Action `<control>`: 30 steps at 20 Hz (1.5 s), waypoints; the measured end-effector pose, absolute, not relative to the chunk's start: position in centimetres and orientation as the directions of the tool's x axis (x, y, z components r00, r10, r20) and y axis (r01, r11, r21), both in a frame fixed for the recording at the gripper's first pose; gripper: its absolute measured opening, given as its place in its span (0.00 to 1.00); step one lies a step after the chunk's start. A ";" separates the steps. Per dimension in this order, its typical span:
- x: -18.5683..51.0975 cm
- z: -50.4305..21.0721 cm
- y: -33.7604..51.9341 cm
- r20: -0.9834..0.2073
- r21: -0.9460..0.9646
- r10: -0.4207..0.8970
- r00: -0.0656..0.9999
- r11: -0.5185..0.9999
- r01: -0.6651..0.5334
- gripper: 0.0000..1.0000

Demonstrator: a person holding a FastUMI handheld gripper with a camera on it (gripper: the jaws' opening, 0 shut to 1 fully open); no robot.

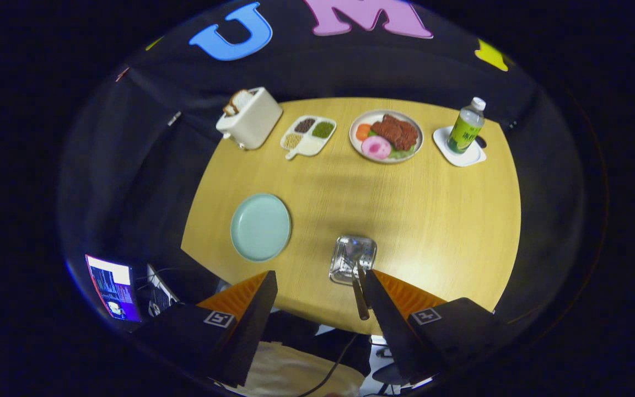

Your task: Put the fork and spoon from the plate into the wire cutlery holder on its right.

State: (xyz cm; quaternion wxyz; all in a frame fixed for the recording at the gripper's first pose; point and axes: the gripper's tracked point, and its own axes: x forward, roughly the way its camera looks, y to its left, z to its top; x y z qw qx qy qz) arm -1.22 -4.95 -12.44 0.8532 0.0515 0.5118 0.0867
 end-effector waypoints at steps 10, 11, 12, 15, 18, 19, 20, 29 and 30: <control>2.7 5.8 -8.9 -0.316 0.055 -0.027 0.948 0.997 0.047 0.99; 2.5 7.7 -9.3 -0.251 0.049 -0.057 0.966 0.996 0.071 0.99; 2.2 9.5 -9.5 -0.189 0.045 -0.077 0.979 0.995 0.087 0.99; 1.3 14.1 -9.5 -0.020 0.039 -0.125 0.992 0.991 0.126 0.99; 0.1 17.0 -9.7 0.112 0.035 -0.196 0.974 0.980 0.194 0.98; -0.3 17.4 -9.6 0.128 0.037 -0.215 0.968 0.977 0.212 0.99; -0.5 17.4 -9.5 0.136 0.042 -0.228 0.964 0.974 0.224 0.99; -1.7 15.0 -9.2 0.102 0.086 -0.307 0.946 0.950 0.299 0.99; -1.8 14.6 -9.3 0.092 0.081 -0.312 0.946 0.949 0.305 0.98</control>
